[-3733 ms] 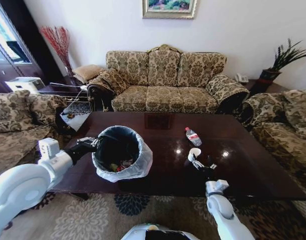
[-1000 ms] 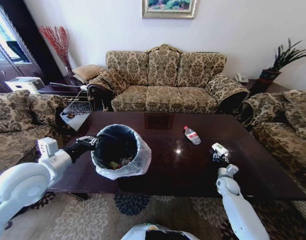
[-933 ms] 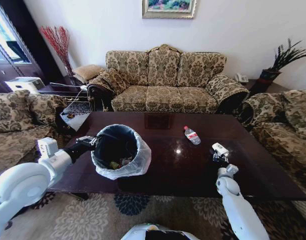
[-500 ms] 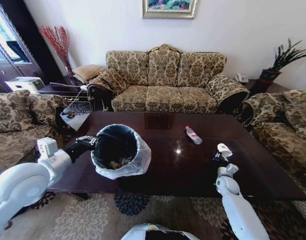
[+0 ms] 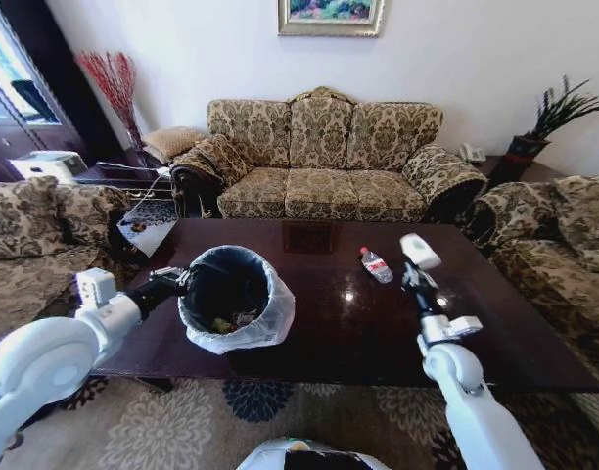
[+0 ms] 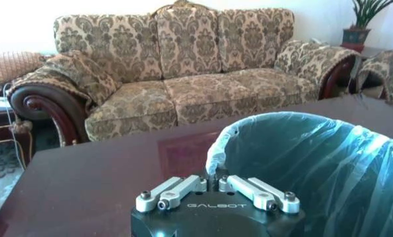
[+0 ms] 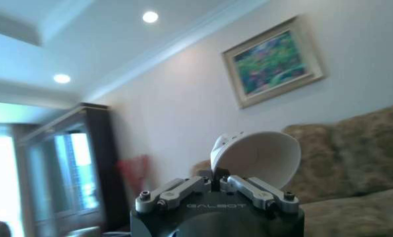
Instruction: Move to the front of the table and place the trash on the table into the trash bin.
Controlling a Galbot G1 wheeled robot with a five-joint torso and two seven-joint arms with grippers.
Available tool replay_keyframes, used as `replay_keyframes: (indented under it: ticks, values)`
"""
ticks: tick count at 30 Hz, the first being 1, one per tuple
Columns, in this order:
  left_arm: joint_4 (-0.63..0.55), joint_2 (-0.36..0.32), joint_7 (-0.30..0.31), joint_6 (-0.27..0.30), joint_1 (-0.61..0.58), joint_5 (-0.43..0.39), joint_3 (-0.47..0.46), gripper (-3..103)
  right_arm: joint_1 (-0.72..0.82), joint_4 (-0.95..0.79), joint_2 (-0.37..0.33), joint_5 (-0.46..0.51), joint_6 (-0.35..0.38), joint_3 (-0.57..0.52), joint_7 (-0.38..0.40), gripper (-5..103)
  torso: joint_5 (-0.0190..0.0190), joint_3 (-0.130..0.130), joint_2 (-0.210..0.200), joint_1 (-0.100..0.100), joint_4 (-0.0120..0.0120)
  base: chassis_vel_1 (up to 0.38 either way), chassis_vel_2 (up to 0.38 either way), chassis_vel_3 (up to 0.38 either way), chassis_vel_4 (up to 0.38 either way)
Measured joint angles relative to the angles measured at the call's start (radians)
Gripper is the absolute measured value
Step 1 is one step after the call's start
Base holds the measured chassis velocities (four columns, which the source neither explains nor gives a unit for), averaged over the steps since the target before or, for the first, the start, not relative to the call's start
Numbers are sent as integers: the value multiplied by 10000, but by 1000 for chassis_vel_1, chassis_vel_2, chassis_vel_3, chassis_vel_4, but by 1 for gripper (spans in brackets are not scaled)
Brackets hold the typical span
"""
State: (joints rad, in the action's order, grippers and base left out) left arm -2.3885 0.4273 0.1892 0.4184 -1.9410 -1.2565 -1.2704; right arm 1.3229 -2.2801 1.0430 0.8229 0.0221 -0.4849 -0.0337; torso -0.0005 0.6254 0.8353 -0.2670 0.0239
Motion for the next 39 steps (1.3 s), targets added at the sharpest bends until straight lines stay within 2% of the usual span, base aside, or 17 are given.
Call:
replay_keyframes:
  ticks: [1,2,3,5,6,7,8,9,13,16,23,26,28,31,33,36,39]
  values:
    - [48,-58,28,55,52,-16,18,4,-58,-738,-367,595,557,170,211,0,3,0,0,0,-2,0,0,0,0]
    - [48,-58,28,55,52,-16,18,4,-58,-738,-367,595,557,170,211,0,3,0,0,0,-2,0,0,0,0]
    - [109,-114,44,145,160,-37,84,4,-194,-1597,-932,1549,1353,314,503,0,3,0,0,0,-3,0,0,0,0]
    - [189,-190,41,232,283,-56,195,4,-421,-2268,-1670,2662,2133,351,699,0,0,0,0,0,-5,0,0,0,0]
    - [189,-190,41,232,283,-56,195,4,-421,-2268,-1670,2662,2133,351,699,0,0,0,0,0,-5,0,0,0,0]
    - [238,-254,30,305,374,-79,250,4,-566,-2405,-2167,3228,2538,330,740,0,3,0,0,0,-2,0,0,0,0]
    - [286,-379,-38,395,529,-166,291,4,-825,-2454,-3067,3991,3097,322,488,0,4,1,0,-1,-1,0,0,0,0]
    - [285,-429,-93,429,567,-205,303,4,-926,-2451,-3328,4109,3246,410,270,0,6,2,0,-2,-4,0,0,0,0]
    - [192,-486,-129,495,564,-220,364,4,-1122,-2395,-3736,4197,3437,938,-198,0,9,2,-1,-2,-4,0,0,0,0]
    - [-29,-476,-243,600,457,-183,432,4,-1297,-2349,-4027,3624,3443,1633,-856,0,4,1,0,-2,-1,0,0,0,0]
    - [-285,-407,-383,621,232,-56,441,4,-1868,-2284,-3926,3149,3384,2458,-1784,0,7,2,0,-2,-5,0,0,0,0]
    - [-429,-385,-436,626,-15,73,400,4,-2808,-2263,-3831,2963,3371,3281,-2533,0,4,1,0,-2,-1,0,0,0,0]
    - [-461,-373,-441,626,-54,102,396,4,-2992,-2258,-3827,2937,3367,3461,-2629,0,3,1,0,-2,0,0,0,0,0]
    - [-624,-262,-458,627,-261,266,380,4,-3919,-2151,-3807,2623,3281,4385,-3126,0,3,1,-1,-2,-2,0,0,0,0]
    - [-655,-234,-469,626,-315,300,364,4,-4042,-2072,-3806,2533,3259,4520,-3218,0,4,1,-1,-2,-3,0,0,0,0]
    - [-740,-132,-507,627,-441,389,288,4,-4587,-1707,-3824,1986,3196,5232,-3412,0,4,1,-1,-2,-1,0,0,0,0]
    - [-791,-119,-509,626,-442,381,240,4,-4744,-1537,-3814,1474,3191,5467,-3436,0,4,2,-2,-2,-3,0,0,0,0]
